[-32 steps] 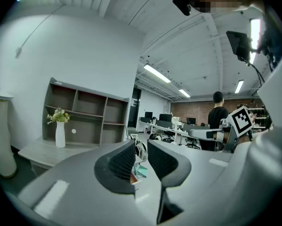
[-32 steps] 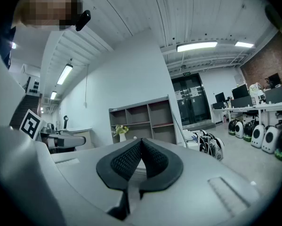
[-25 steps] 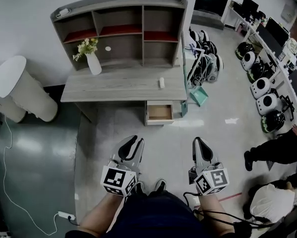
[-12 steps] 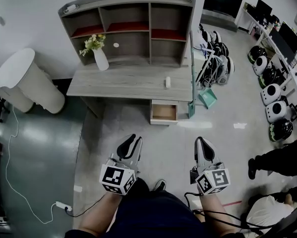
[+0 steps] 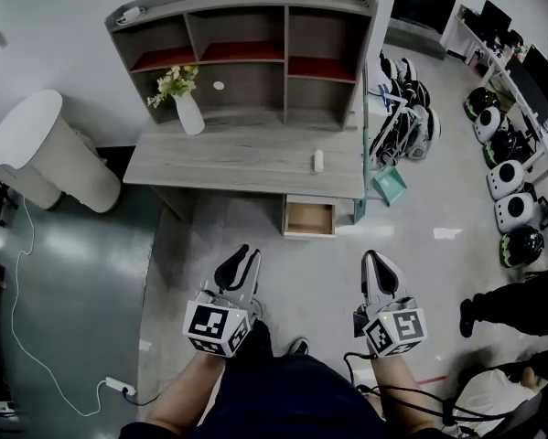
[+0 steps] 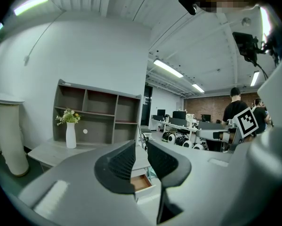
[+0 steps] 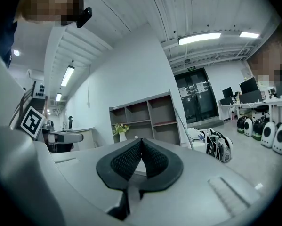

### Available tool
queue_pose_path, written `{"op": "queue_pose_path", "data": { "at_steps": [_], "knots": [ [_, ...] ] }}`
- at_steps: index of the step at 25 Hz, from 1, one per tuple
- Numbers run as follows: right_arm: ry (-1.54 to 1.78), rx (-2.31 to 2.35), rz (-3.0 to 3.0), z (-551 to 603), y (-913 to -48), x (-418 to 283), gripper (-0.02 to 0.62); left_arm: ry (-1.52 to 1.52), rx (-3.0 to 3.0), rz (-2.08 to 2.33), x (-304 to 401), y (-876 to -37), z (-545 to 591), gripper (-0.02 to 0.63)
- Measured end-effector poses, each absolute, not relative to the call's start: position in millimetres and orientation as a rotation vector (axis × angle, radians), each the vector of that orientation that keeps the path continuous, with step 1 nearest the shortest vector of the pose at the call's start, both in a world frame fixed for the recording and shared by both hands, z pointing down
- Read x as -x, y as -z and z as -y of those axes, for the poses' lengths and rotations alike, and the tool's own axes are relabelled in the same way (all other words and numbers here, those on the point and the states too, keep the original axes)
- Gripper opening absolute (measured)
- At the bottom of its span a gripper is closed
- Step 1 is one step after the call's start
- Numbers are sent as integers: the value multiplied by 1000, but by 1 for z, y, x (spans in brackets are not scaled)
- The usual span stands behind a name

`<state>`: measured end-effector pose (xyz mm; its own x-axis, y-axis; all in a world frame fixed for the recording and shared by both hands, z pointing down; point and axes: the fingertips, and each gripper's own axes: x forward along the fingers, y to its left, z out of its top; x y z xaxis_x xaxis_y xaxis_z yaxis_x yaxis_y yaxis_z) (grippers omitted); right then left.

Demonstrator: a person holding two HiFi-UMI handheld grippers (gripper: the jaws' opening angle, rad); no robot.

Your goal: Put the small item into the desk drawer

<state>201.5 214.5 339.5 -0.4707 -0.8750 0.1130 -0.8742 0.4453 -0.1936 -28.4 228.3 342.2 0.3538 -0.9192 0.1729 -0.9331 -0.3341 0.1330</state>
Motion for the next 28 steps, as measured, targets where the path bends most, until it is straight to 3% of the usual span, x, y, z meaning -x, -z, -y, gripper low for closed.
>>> {"op": "queue_pose_path", "data": {
  "at_steps": [18,28],
  "knots": [
    [297,1877,-2498,-99,-342,-124,6,-55,-2471,1566,147,-347,-80,81],
    [335,1950,-2501,-47,-361,-124,6,-68,-2438,1512,150,-375,-31,81]
  ]
}}
